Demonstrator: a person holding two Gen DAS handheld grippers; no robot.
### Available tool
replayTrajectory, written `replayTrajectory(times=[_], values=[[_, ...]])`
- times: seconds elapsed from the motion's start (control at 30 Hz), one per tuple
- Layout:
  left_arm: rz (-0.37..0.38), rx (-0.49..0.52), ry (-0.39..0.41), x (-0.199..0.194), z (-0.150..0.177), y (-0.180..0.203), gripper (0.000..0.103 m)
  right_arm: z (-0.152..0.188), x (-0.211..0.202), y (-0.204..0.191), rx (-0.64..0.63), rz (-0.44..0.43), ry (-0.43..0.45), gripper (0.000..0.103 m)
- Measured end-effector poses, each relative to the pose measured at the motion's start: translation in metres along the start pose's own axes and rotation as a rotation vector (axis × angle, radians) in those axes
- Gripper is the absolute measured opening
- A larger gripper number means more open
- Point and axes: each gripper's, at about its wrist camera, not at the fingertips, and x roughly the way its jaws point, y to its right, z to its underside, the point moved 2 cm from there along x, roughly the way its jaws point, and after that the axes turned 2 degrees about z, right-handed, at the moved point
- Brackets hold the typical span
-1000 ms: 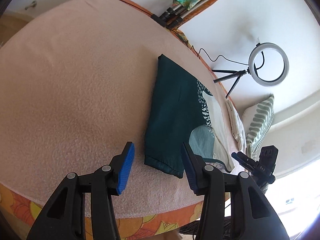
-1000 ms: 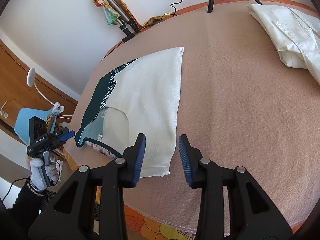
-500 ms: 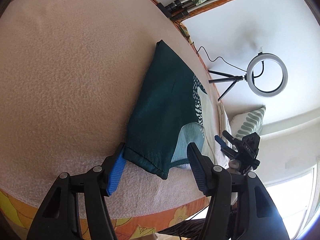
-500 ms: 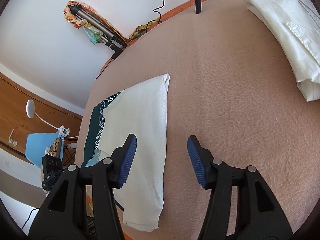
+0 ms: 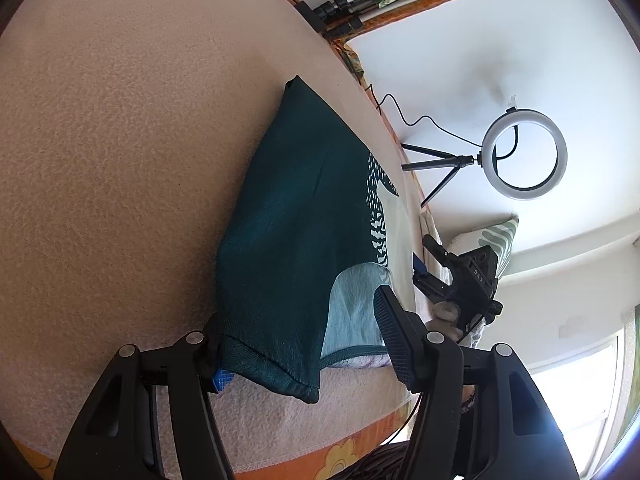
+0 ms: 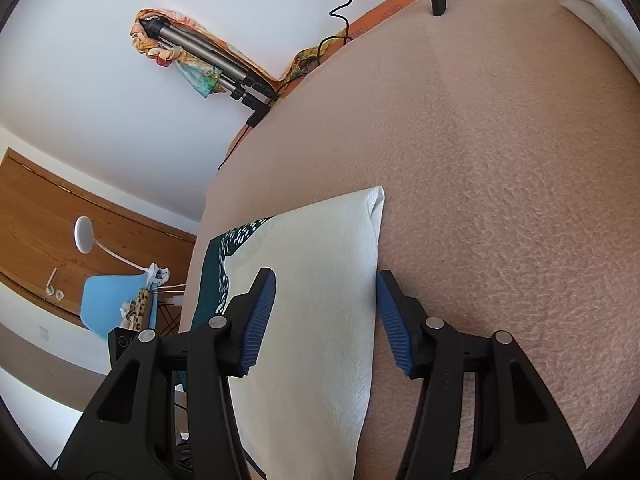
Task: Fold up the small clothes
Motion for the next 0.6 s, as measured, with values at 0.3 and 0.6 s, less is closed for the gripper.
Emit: replayTrajectory(times=[0.3,0.6], values=[[-0.036,0.042,-0.032,0.019,0.000,0.013,0.037,-0.006,0.025,-0.016,-0.032,-0.021,-0.006,0.044],[-0.183,0.242,-0.013,0.025,0.008,0.035,0.006,-0.004,0.038,-0.032,-0.098,0.102,-0.030,0.008]])
